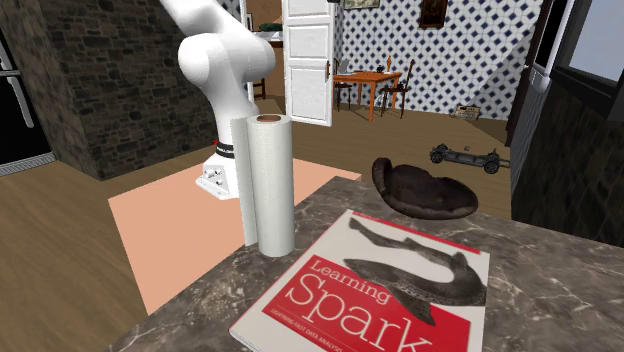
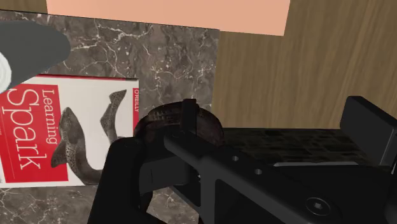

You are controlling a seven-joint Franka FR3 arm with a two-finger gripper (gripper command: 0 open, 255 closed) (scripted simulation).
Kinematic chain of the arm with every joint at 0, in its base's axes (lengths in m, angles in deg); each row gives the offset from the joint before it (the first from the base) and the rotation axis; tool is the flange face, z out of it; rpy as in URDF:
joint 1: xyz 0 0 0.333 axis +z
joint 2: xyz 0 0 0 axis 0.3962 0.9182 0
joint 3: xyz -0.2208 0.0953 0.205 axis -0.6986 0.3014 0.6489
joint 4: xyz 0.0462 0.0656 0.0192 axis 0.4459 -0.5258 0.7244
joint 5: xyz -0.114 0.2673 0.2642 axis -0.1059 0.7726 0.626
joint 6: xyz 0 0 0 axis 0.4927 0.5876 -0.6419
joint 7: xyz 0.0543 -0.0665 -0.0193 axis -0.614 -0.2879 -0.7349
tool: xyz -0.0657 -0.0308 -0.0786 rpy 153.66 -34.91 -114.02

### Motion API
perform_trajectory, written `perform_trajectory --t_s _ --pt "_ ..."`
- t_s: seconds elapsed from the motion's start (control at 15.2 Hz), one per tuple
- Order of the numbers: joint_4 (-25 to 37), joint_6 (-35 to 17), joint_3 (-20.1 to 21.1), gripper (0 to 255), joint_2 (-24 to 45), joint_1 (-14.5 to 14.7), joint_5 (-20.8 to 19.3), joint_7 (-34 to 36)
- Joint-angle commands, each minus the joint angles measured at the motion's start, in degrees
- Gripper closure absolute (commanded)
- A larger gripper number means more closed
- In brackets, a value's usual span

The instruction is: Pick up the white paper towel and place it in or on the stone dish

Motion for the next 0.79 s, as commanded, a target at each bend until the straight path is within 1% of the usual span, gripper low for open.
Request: perform_trajectory --t_s 0.0,0.4,0.73 --pt "0.0 0.0 0.0 0 0.0 0.0 0.0 0.0" --pt "-6.3 -7.7 -4.9 0 0.0 -2.9 -6.1 -5.9" --pt "-9.8 -15.0 -9.5 0 2.1 -5.6 -10.9 -10.5"
